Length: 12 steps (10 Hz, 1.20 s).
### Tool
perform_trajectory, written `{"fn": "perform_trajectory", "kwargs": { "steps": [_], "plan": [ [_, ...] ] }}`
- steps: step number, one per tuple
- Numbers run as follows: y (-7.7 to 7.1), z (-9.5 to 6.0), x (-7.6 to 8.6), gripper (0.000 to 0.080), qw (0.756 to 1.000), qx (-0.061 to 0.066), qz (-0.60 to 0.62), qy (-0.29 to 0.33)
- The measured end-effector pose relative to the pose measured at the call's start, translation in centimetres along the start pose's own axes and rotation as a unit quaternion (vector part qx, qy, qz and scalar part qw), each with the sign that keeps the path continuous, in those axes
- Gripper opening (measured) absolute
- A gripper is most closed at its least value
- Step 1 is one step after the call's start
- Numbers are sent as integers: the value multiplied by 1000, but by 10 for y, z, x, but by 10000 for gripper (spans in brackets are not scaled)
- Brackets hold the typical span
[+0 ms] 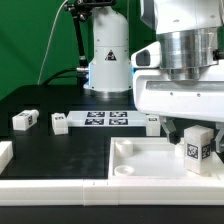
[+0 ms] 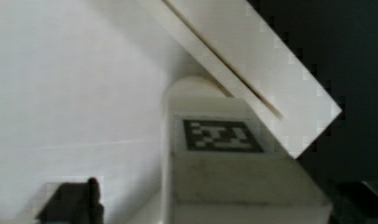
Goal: Assemble one leg
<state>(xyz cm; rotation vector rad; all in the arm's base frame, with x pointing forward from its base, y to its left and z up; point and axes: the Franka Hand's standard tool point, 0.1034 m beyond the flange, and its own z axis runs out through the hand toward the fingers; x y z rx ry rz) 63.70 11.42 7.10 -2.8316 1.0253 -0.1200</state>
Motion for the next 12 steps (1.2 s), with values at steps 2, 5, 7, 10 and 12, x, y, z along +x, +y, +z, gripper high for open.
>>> {"fn": "perform_trajectory", "kwargs": {
  "steps": [2,5,7,10,12],
  "plan": [
    [-3,0,-3,647,993,1,-117,-1],
    [-5,0,-5,649,964,-5,-264,1],
    [-4,0,-3,649,930,-13,-367,0],
    [-6,-1,-2,649,895,-19,-445,13],
    [-5,0,-2,548,893,-19,-449,12]
  ]
}}
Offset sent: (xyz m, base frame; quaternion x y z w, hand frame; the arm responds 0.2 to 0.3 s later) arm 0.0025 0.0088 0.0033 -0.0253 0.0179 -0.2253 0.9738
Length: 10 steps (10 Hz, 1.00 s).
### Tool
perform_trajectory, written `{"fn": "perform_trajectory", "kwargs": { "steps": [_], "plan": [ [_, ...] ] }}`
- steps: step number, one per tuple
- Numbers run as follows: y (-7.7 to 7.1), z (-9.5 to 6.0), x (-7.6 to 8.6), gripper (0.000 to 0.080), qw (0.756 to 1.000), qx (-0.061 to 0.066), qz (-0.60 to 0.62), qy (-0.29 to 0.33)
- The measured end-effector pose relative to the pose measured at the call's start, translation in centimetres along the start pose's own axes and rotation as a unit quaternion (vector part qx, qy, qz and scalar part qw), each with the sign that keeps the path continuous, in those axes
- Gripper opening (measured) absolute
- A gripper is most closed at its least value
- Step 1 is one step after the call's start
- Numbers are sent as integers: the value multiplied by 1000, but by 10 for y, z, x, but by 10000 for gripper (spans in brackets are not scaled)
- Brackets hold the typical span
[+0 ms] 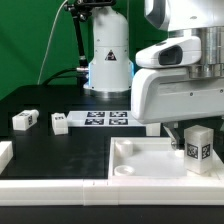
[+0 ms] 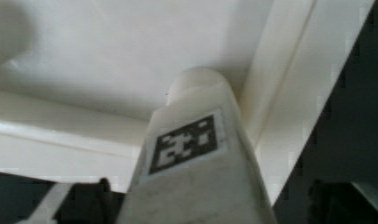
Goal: Assemble one leg
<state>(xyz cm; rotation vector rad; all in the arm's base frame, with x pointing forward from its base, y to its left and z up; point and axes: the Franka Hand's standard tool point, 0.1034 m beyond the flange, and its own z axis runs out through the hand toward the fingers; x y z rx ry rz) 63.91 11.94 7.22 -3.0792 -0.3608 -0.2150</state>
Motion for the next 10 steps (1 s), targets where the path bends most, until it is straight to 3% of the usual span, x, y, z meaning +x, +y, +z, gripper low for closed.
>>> {"fn": "perform_trajectory", "kwargs": {
  "steps": [1,2,4,6,9,10],
  "plan": [
    [0,0,0,375,1000,0,0,0],
    [0,0,0,288,1000,0,0,0],
    [0,0,0,288,1000,1,18,1],
    [2,1,0,288,989,2,149,10],
    [6,2,-1,288,950,14,313,9],
    [5,2,-2,290,923,14,384,7]
  ]
}}
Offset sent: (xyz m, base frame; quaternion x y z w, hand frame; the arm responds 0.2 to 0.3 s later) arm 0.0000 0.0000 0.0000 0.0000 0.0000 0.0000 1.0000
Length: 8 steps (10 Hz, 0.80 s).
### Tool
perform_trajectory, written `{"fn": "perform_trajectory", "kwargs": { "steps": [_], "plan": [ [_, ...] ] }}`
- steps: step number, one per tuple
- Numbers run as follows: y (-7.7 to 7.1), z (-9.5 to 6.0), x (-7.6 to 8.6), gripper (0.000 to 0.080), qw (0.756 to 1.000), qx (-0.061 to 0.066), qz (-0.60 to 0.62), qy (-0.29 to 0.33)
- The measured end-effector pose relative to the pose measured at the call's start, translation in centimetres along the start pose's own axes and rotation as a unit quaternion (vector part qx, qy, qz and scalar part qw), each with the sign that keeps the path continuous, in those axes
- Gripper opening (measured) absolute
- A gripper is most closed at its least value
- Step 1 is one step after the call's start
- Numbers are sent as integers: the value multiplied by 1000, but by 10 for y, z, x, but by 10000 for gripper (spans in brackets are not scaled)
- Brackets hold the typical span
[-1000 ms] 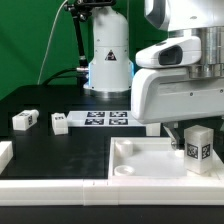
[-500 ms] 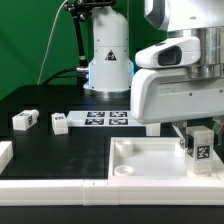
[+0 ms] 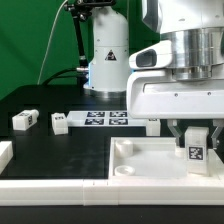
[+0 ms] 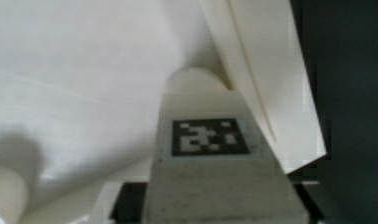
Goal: Assemble one leg
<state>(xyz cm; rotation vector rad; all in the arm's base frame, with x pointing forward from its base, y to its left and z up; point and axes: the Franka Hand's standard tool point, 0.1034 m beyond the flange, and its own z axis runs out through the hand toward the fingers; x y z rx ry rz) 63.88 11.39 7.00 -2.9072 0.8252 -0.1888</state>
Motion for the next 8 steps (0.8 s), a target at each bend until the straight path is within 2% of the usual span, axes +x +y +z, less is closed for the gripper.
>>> {"fn": "perform_trajectory", "kwargs": {
  "steps": [3,6,7,8],
  "plan": [
    [1,0,-1,290,987,-6,163,3],
    [1,1,-1,291,987,-6,161,3],
    [1,0,-1,455,988,-6,154,3],
    [0,-1,0,455,995,-6,100,4]
  ]
}}
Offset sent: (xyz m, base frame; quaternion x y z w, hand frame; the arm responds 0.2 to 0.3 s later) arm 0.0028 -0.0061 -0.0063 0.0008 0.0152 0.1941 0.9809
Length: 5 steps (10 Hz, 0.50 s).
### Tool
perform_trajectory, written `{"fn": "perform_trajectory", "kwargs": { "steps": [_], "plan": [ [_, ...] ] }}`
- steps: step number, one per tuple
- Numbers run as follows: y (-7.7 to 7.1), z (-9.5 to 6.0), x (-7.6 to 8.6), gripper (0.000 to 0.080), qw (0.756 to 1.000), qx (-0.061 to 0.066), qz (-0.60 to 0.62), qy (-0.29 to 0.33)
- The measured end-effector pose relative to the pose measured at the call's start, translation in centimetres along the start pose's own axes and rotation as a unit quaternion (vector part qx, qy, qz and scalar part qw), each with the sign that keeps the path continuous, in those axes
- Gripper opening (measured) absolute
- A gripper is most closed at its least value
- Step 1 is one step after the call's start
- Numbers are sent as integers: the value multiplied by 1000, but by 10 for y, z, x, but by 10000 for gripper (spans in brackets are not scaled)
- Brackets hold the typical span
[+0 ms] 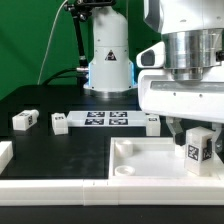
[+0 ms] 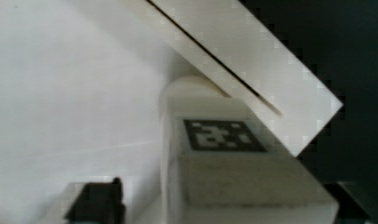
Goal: Assemble one leg
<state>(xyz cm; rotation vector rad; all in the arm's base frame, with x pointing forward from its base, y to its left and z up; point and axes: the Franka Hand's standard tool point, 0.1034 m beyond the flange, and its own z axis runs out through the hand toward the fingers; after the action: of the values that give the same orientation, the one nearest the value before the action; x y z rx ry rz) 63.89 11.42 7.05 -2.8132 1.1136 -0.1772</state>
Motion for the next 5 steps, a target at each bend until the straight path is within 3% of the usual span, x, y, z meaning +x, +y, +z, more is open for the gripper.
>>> {"fn": "perform_trajectory", "kwargs": {
  "steps": [1,5],
  "plan": [
    [-1,0,0,608,998,0,-62,1],
    [-1,0,0,647,960,-3,-280,2]
  ]
}}
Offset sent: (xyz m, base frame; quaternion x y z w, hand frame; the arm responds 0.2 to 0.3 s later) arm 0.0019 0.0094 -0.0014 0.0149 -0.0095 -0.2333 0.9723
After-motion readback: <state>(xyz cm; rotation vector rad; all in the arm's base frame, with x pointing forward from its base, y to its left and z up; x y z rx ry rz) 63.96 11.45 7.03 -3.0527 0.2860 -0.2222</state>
